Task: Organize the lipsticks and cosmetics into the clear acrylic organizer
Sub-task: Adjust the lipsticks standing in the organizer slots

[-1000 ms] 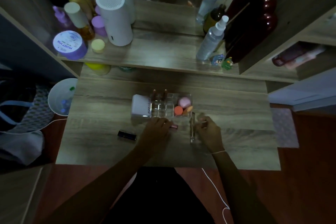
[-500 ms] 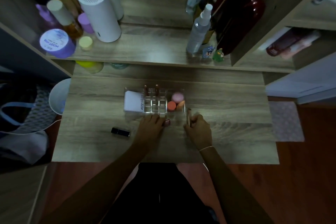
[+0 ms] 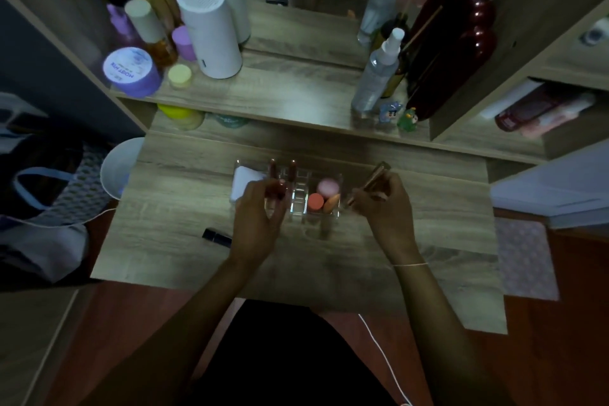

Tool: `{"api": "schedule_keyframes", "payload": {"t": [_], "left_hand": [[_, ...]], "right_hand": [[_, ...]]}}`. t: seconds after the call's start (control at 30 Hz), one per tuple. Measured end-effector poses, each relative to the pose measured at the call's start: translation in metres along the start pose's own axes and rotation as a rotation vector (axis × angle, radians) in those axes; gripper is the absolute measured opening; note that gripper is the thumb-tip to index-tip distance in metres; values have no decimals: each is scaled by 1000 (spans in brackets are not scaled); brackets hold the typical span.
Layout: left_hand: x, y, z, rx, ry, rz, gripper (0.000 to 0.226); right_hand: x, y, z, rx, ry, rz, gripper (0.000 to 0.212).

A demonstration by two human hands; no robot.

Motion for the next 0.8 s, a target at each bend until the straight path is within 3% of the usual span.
{"api": "schedule_keyframes", "payload": {"t": [0.27,0.53,0.6,0.8], "left_hand": [[22,-14,-16,-98,-100,-26,21],[18,12,-17,39,-28,-33,13],[39,1,-17,-8,-89,-65,14],[40,7,-20,21,-84,-101,15]], "right_hand": [[62,38,-11,35,-309,159,30],[59,55,-18,105,-397,276,25],[63,87,-25,207,-410,337,26],[56,95,-30,236,-419,467,23]]}}
Point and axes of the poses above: each hand's wrist, its own z-axis away from the middle knuckle, its own y-axis out of the palm, x = y × z, the point moved 9 cm from there along -z, towards the middle knuckle, and after that the axes turned 8 degrees about y, right-handed, at the moved point
